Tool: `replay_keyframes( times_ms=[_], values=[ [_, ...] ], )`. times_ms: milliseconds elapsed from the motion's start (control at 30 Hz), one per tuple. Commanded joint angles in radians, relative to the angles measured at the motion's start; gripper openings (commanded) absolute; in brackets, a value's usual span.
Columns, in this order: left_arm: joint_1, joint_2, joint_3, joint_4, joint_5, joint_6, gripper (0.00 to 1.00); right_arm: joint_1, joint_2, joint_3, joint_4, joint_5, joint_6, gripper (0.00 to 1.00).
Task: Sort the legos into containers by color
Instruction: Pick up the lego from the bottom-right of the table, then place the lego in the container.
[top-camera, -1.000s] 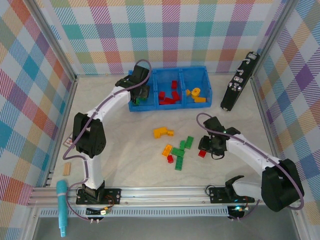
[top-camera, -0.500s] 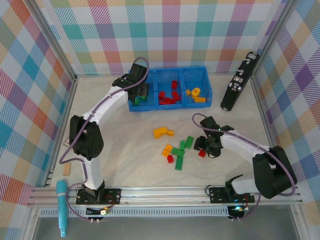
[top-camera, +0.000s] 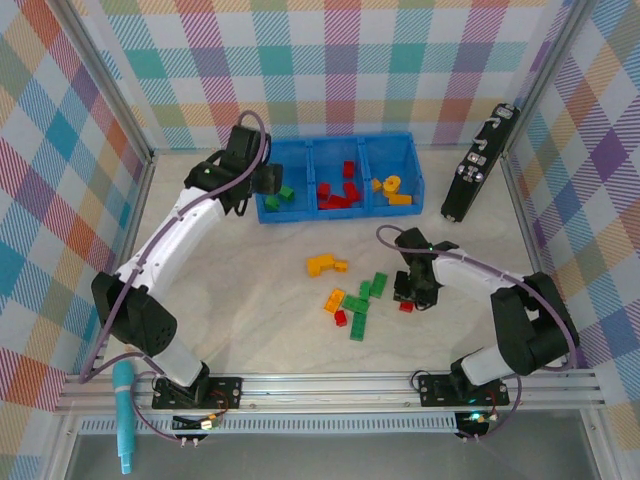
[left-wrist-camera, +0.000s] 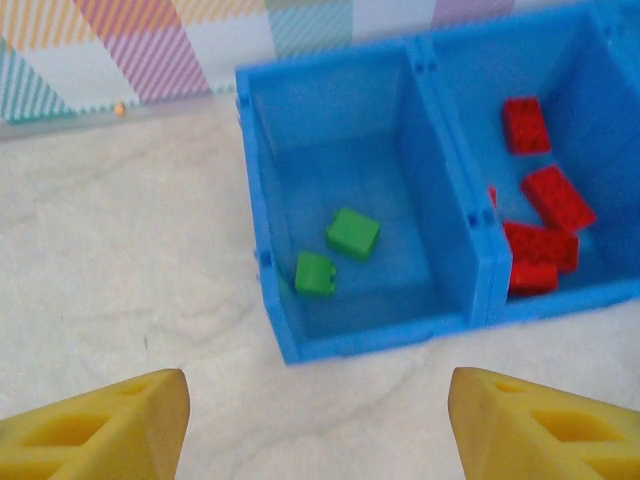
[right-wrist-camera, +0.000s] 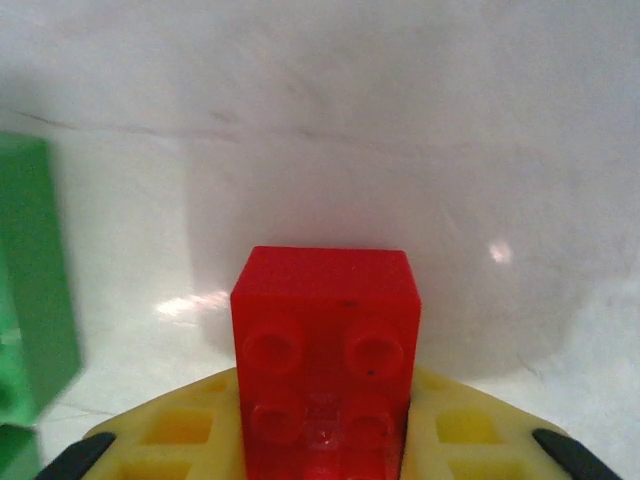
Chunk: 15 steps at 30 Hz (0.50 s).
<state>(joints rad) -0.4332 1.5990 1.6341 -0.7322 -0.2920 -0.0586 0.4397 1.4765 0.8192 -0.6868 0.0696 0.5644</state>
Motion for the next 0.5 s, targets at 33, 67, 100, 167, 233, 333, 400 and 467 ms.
replay_keyframes(
  times_ms=[33,67,100,167,233,333,400,467],
  values=[
    [0.014,-0.103,-0.111,-0.092,0.073,-0.010,0.69,-0.001,0.008,0.268,-0.060,0.084,-0.255,0.25],
    [0.014,-0.123,-0.131,-0.102,0.079,-0.015,0.69,-0.002,0.021,0.329,-0.071,0.091,-0.292,0.25],
    [0.014,-0.143,-0.154,-0.114,0.085,-0.024,0.70,-0.004,0.040,0.400,-0.081,0.098,-0.332,0.25],
    [0.014,-0.180,-0.197,-0.127,0.109,-0.039,0.70,-0.004,0.089,0.521,-0.069,0.094,-0.396,0.25],
    [0.014,-0.219,-0.242,-0.130,0.121,-0.059,0.70,-0.004,0.157,0.634,-0.029,0.083,-0.445,0.25],
    [0.016,-0.258,-0.294,-0.126,0.191,-0.064,0.70,-0.004,0.286,0.804,0.003,0.062,-0.486,0.26],
    [0.014,-0.274,-0.318,-0.128,0.223,-0.064,0.70,-0.004,0.363,0.894,0.038,0.047,-0.498,0.27],
    [0.014,-0.283,-0.337,-0.137,0.238,-0.072,0.70,-0.004,0.445,0.994,0.046,0.026,-0.503,0.27]
  ],
)
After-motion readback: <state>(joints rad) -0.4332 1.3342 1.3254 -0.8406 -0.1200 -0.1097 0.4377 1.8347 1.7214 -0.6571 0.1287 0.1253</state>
